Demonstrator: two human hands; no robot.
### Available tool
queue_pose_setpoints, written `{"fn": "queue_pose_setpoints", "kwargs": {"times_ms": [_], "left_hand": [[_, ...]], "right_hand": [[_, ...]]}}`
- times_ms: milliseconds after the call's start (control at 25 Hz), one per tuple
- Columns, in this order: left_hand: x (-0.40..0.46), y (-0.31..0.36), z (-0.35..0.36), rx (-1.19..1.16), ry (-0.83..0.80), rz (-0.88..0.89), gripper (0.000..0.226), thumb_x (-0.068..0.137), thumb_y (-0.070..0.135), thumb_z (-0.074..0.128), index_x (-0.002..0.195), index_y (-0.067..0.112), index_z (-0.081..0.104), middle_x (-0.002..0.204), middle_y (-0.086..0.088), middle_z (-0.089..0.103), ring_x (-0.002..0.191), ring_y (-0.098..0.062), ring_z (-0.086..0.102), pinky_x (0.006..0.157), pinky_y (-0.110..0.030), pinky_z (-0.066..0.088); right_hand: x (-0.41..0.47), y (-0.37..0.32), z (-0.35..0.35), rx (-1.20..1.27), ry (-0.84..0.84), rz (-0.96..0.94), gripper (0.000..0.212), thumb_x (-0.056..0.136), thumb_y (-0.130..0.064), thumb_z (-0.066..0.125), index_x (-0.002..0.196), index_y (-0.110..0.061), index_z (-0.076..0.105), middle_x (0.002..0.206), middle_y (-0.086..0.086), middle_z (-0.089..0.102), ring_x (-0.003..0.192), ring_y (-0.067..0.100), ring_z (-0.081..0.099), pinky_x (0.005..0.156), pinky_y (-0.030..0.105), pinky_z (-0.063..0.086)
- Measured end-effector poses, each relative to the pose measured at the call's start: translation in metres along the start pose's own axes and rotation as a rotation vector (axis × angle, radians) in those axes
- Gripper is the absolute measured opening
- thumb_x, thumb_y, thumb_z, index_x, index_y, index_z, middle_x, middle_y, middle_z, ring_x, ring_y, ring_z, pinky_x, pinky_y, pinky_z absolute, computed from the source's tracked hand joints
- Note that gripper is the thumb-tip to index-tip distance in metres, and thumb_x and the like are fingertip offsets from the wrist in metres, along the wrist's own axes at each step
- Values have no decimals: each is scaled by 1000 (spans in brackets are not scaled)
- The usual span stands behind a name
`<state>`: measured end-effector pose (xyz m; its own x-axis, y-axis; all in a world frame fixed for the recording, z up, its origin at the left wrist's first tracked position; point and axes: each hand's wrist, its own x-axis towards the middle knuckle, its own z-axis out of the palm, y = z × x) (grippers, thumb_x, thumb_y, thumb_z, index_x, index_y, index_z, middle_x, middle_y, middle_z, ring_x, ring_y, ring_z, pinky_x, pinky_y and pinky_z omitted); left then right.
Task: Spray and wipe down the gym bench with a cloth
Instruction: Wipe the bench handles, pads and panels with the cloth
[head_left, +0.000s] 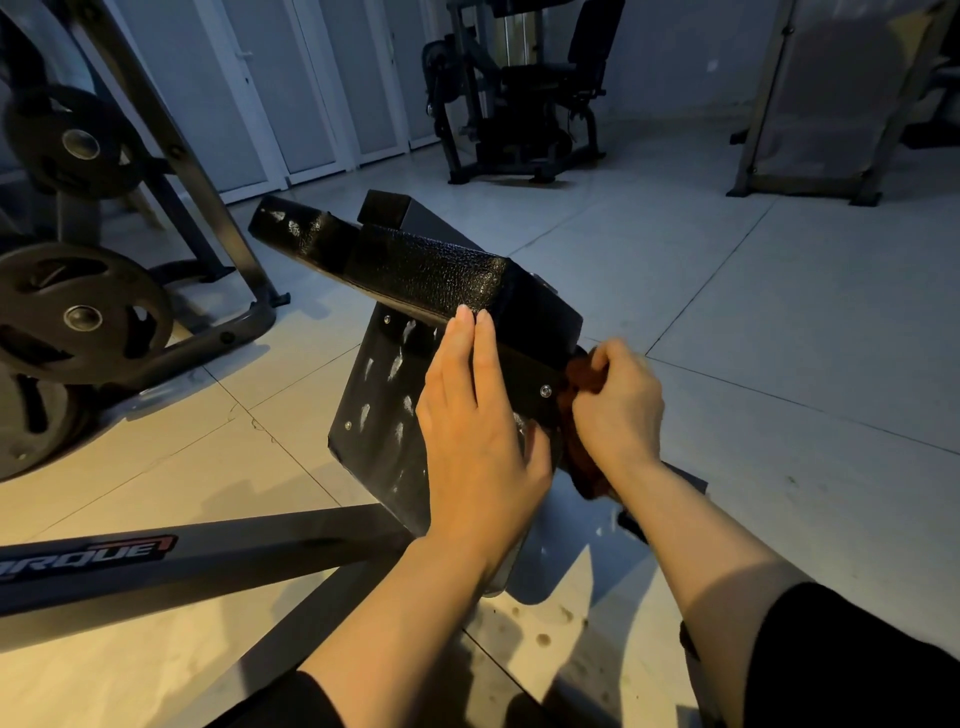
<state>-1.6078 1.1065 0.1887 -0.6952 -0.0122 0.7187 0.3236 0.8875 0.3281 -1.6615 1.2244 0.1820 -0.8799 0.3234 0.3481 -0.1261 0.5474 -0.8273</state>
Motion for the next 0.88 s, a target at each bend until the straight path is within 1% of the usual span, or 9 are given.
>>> {"fn": "queue_pose_setpoints", "kwargs": {"times_ms": [80,160,240,320,400,560,640,760,880], "left_hand": [[1,0,-1,8,2,5,94,73,18,75,150,4,22,156,-12,19,144,-25,19,114,-46,30],[1,-1,-1,12,5,5,94,73,17,75,150,3,22,155,-13,20,144,-26,20,114,-47,31],[0,0,-1,14,13,4,93,73,17,75,149,3,23,155,-13,21,144,-25,20,114,-45,29],[0,0,-2,17,7,4,94,73,18,76,149,4,24,155,-13,22,143,-24,20,114,-41,27],[0,0,-4,15,-6,5,94,72,16,75,150,4,23,156,-13,22,142,-25,21,112,-39,25],[1,-1,-7,7,3,28,94,72,16,75,149,4,23,155,-14,22,141,-26,22,111,-42,29],[0,0,-7,6,2,22,95,71,16,75,149,4,23,155,-13,22,141,-25,23,110,-43,31],[0,0,-5,2,5,12,94,72,17,75,149,5,23,155,-12,23,142,-25,22,112,-42,27],[1,-2,-5,-32,16,22,89,77,22,74,149,5,25,155,-12,23,142,-25,25,113,-43,29]], "right_hand": [[-1,-14,3,107,128,-95,28,86,-3,61,109,-13,48,117,5,47,96,14,48,65,7,31],[1,-18,5,132,67,-156,32,86,-5,62,114,-14,50,118,1,47,98,11,47,65,5,32],[4,-8,4,148,-7,-41,29,84,-1,60,109,-15,55,108,0,52,98,16,52,64,7,32],[6,-4,0,144,23,75,26,84,0,60,104,-15,57,102,0,54,96,18,54,63,9,33],[5,-15,-2,190,85,77,27,83,-3,62,108,-14,57,105,2,56,94,15,54,62,6,34],[-2,-43,-9,276,156,-299,25,79,-5,64,103,-10,62,101,1,57,83,0,52,68,1,39],[-6,-40,-7,244,129,-300,27,83,-7,64,110,-12,60,108,3,54,87,0,52,71,-2,36],[-8,-44,-6,237,112,-176,29,86,-5,63,113,-12,57,113,9,52,96,15,54,69,-6,34],[-9,-63,-8,261,141,-488,26,87,-5,63,112,-10,59,116,10,50,96,8,51,77,3,43]]}}
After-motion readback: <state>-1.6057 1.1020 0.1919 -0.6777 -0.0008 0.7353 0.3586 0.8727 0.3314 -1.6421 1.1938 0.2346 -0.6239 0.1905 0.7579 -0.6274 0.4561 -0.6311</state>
